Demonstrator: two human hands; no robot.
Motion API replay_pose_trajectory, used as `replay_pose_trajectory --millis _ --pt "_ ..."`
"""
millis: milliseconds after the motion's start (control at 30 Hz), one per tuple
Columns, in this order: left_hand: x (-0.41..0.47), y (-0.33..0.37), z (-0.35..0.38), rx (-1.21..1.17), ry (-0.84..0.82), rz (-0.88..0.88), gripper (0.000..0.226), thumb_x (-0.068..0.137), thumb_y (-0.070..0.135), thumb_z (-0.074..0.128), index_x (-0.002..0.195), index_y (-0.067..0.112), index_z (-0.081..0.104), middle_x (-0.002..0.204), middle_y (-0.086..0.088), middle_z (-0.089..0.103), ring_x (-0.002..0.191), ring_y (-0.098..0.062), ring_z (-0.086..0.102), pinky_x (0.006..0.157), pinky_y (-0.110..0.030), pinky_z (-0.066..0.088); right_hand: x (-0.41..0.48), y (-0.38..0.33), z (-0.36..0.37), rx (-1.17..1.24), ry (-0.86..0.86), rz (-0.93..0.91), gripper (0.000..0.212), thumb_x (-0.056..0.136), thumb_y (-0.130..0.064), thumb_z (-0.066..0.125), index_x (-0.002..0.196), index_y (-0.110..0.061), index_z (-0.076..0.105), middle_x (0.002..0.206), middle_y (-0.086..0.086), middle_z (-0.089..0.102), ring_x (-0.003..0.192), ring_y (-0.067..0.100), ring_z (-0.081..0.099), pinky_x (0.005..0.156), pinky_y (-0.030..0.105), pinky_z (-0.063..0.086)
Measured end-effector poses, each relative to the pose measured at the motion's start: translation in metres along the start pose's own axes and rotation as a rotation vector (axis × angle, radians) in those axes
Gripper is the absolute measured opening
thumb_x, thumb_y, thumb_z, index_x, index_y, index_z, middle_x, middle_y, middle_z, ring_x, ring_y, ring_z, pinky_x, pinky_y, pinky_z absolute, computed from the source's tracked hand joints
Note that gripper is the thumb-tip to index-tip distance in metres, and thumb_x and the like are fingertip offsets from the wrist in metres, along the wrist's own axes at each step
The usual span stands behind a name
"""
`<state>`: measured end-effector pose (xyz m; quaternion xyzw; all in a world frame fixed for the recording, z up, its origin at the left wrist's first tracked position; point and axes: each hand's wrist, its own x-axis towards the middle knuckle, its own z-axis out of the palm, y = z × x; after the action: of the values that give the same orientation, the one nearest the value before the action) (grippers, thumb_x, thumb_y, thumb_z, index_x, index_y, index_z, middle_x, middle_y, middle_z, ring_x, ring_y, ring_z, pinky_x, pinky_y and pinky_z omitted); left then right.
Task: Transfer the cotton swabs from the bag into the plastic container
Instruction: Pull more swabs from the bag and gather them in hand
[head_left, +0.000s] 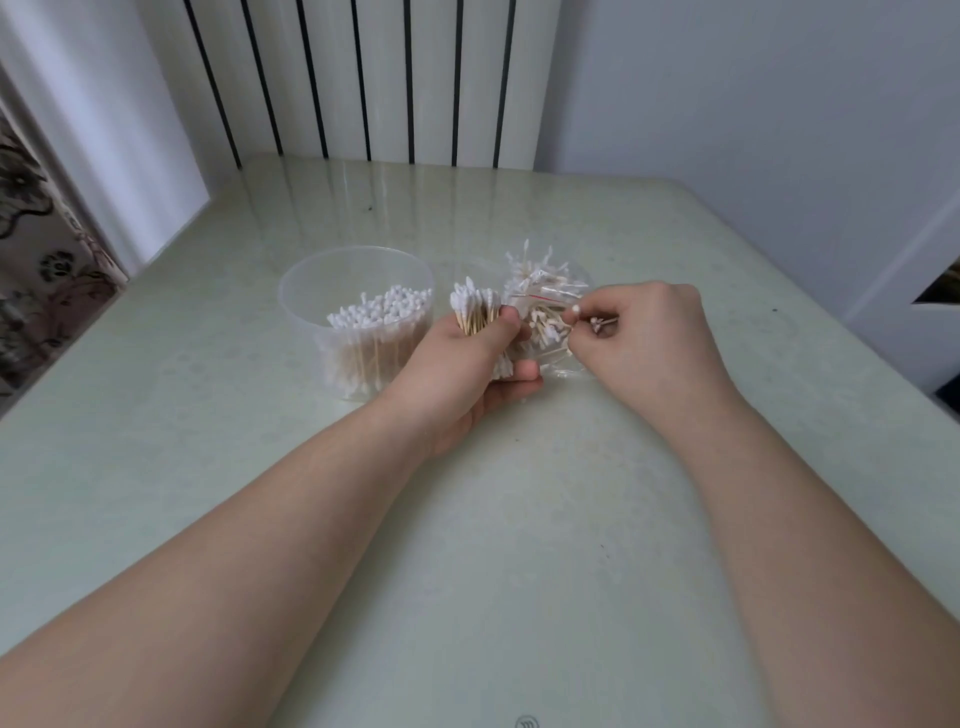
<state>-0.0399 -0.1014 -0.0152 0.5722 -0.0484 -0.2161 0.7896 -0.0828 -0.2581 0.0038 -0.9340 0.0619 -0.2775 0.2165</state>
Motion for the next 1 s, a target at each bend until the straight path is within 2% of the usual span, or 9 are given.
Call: replay_pose_trajectory --millis 67,133,300,433,600,667,733,833,1000 --pt "0.0 0.0 0.001 -0.001 0.007 -0.002 0.017 0.104 0.02 0.056 0.107 0.004 0.062 0.099 -0.009 0.063 0.057 -0.012 0.061 0.069 -0.033 0.064 0.0 -0.001 -0.004 0.144 0.023 0.062 0.018 0.077 -0.012 0.069 0.085 -0.023 0.08 0.063 -0.002 0.071 0.062 0.009 0.066 0.064 0.013 0.046" --pt "0.001 -0.001 0.001 -0.004 0.017 0.005 0.016 0.104 0.019 0.056 0.105 0.004 0.062 0.093 -0.006 0.062 0.058 -0.011 0.061 0.067 -0.031 0.063 0.0 -0.002 -0.007 0.308 0.019 0.132 0.018 0.077 -0.01 0.07 0.083 -0.024 0.08 0.061 -0.005 0.07 0.055 0.003 0.063 0.06 0.012 0.045" --pt "0.002 -0.002 0.001 -0.02 0.027 0.012 0.02 0.105 0.02 0.053 0.114 0.004 0.061 0.103 -0.007 0.061 0.078 -0.012 0.063 0.064 -0.028 0.062 0.004 -0.008 -0.014 0.787 -0.068 0.311 0.022 0.079 0.009 0.06 0.078 -0.007 0.074 0.069 0.016 0.069 0.049 0.016 0.054 0.053 0.022 0.048" --pt "0.0 -0.001 0.0 -0.036 -0.011 0.01 0.03 0.107 0.022 0.05 0.127 0.002 0.06 0.109 -0.011 0.069 0.086 -0.016 0.069 0.067 -0.029 0.063 0.005 -0.012 -0.013 1.147 -0.131 0.492 0.023 0.085 0.017 0.053 0.079 -0.001 0.066 0.071 0.008 0.068 0.051 0.012 0.055 0.047 0.017 0.044" --pt "-0.001 0.002 -0.002 -0.091 -0.033 0.004 0.028 0.107 0.022 0.049 0.124 0.003 0.059 0.116 -0.015 0.073 0.099 -0.022 0.074 0.074 -0.037 0.063 0.006 -0.01 -0.013 1.122 -0.221 0.552 0.021 0.084 0.017 0.052 0.08 0.0 0.065 0.067 0.007 0.068 0.05 0.012 0.054 0.042 0.017 0.04" --pt "-0.002 0.003 -0.002 -0.07 -0.054 0.01 0.031 0.107 0.022 0.049 0.126 0.0 0.059 0.124 -0.017 0.07 0.097 -0.022 0.073 0.079 -0.04 0.062 0.005 -0.01 -0.012 1.071 -0.267 0.546 0.022 0.084 0.017 0.052 0.079 0.0 0.065 0.062 0.005 0.066 0.049 0.011 0.054 0.042 0.017 0.04" --pt "-0.003 0.002 -0.002 -0.004 -0.107 0.018 0.033 0.107 0.023 0.049 0.128 0.0 0.06 0.12 -0.016 0.071 0.099 -0.024 0.071 0.082 -0.039 0.061 0.003 -0.01 -0.01 1.038 -0.288 0.534 0.023 0.084 0.016 0.053 0.077 -0.001 0.065 0.061 0.006 0.065 0.049 0.012 0.053 0.044 0.017 0.042" --pt "-0.005 0.001 -0.003 0.067 -0.17 0.034 0.026 0.107 0.024 0.049 0.118 0.007 0.065 0.103 -0.007 0.074 0.09 -0.016 0.073 0.075 -0.031 0.063 0.004 -0.01 -0.01 1.063 -0.272 0.516 0.023 0.084 0.017 0.052 0.077 -0.001 0.065 0.06 0.004 0.065 0.049 0.013 0.053 0.044 0.018 0.042" --pt "-0.005 -0.002 -0.002 0.132 -0.183 0.073 0.014 0.106 0.018 0.05 0.101 0.018 0.063 0.093 -0.001 0.068 0.082 -0.011 0.067 0.063 -0.025 0.056 0.006 -0.01 -0.01 1.132 -0.201 0.525 0.02 0.085 0.016 0.053 0.082 -0.001 0.064 0.068 0.008 0.068 0.049 0.013 0.055 0.043 0.018 0.041"
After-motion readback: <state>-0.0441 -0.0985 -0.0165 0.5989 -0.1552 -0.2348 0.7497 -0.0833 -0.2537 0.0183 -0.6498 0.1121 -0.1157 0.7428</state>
